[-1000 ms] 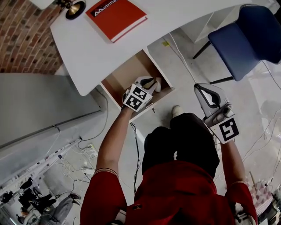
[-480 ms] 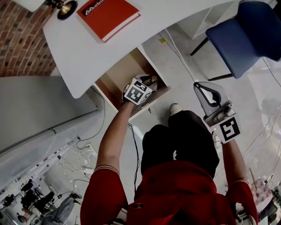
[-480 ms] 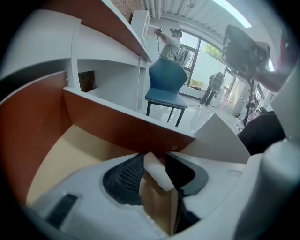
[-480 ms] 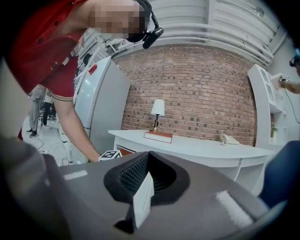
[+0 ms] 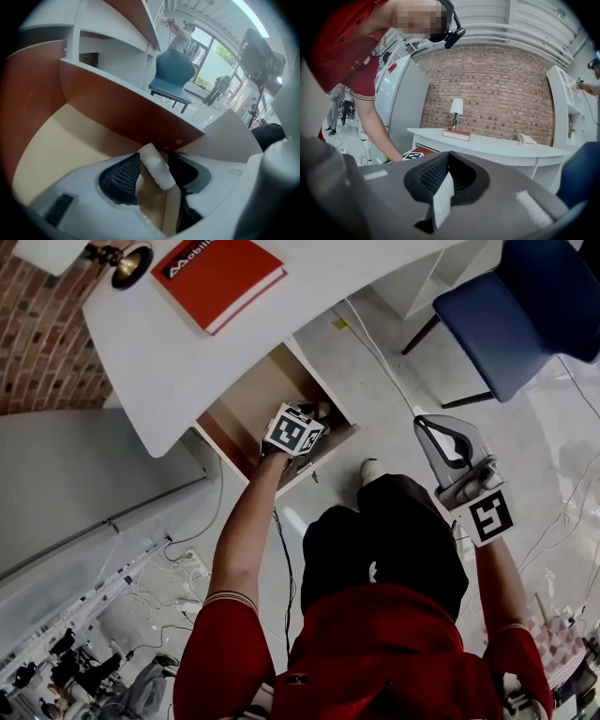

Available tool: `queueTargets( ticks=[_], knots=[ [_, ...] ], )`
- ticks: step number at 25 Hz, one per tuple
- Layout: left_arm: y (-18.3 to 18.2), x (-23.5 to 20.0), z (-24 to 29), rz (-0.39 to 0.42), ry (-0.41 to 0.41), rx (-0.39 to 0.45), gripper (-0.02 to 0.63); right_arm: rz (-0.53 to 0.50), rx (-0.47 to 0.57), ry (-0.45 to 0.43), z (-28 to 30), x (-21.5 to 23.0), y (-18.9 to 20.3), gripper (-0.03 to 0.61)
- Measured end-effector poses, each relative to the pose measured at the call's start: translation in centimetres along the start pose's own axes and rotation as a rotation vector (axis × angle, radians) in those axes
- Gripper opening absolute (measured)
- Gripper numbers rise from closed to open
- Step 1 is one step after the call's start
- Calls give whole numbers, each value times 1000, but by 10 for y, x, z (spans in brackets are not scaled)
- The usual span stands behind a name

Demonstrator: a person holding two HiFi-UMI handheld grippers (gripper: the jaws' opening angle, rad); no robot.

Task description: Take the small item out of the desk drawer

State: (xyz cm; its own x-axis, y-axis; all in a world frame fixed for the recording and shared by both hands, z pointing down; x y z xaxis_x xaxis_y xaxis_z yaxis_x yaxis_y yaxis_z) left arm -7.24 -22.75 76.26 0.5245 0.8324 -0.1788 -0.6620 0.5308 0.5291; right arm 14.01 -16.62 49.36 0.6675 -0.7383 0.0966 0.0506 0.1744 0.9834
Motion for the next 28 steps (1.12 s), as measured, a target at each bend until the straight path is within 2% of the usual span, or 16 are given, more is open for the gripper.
queueTargets(
  ticks=[8, 15, 20, 28],
  knots=[
    [6, 0, 13, -37, 27, -58, 204, -10, -18, 1, -4, -1, 1, 12],
    [1, 0, 10, -39, 51, -72, 144, -15, -34, 8, -5, 1, 1, 12],
    [1, -3, 4, 23, 4, -55, 117, -10, -34, -2, 1, 0, -1, 12],
    [-6, -5, -28, 62, -73, 20, 117, 5, -32, -24, 10, -6, -10, 12]
  ],
)
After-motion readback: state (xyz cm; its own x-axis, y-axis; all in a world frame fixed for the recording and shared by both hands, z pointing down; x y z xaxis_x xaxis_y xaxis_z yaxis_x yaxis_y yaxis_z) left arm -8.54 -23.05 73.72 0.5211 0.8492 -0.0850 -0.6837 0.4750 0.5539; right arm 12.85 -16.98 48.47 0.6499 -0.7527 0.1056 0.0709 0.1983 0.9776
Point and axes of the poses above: the fingertips, and each gripper's own axes: z forward along the fingers, x to its right, y out of its underside, the point moved 6 cm from there along -z, backward along the fingers, and after that the axes turned 12 degrees about z, right-handed, at the moved point
